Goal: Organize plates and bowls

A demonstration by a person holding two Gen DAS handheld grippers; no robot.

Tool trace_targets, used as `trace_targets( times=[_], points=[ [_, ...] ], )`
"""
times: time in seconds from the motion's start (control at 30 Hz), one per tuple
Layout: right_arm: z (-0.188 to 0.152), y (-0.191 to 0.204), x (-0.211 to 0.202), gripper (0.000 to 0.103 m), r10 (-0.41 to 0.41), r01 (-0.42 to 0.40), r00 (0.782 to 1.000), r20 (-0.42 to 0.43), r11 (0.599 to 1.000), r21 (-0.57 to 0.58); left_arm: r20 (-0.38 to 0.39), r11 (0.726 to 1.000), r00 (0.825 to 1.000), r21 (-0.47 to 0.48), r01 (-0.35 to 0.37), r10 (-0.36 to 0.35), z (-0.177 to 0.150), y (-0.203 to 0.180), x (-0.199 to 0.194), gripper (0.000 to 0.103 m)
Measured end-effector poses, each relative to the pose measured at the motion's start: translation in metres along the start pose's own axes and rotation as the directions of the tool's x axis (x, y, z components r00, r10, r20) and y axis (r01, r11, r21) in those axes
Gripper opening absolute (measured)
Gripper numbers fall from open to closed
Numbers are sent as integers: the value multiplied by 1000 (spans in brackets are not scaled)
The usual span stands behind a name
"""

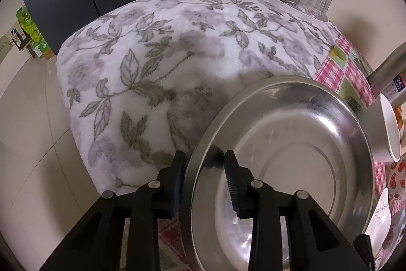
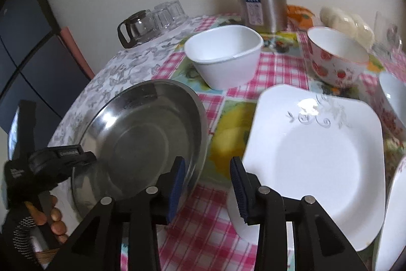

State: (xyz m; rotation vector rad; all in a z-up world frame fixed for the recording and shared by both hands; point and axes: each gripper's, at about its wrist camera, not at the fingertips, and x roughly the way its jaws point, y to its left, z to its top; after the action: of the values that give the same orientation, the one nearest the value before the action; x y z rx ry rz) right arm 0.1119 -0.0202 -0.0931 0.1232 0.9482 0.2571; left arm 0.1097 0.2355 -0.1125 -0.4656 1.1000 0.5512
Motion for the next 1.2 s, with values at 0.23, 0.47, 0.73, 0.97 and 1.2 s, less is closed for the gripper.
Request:
trace_targets(
  times=[0.23, 0.47, 0.73, 0.97, 1.2],
  points=[
    [-4, 12, 17, 38, -12, 12, 1000, -21, 1000, -18, -7, 1000, 1000, 9, -3, 3, 2, -1, 4, 41],
    [-9, 30, 17, 24, -51, 50, 999, -4, 993, -110, 9, 1000, 1000, 12, 5, -5, 4, 2, 0, 33],
    [2, 37, -9, 23, -39, 46, 997, 62, 992, -121, 42, 998, 997, 4, 58, -58, 5, 2, -12, 30],
    [11, 36, -37, 23, -33, 49, 991, 132, 991, -121, 134, 993, 984, 41, 109, -114, 3, -8, -41, 30],
    [18, 19, -64, 23, -32, 52, 983, 182, 993, -102, 175, 983, 968, 80, 165, -177, -4, -26, -61, 30]
  ],
)
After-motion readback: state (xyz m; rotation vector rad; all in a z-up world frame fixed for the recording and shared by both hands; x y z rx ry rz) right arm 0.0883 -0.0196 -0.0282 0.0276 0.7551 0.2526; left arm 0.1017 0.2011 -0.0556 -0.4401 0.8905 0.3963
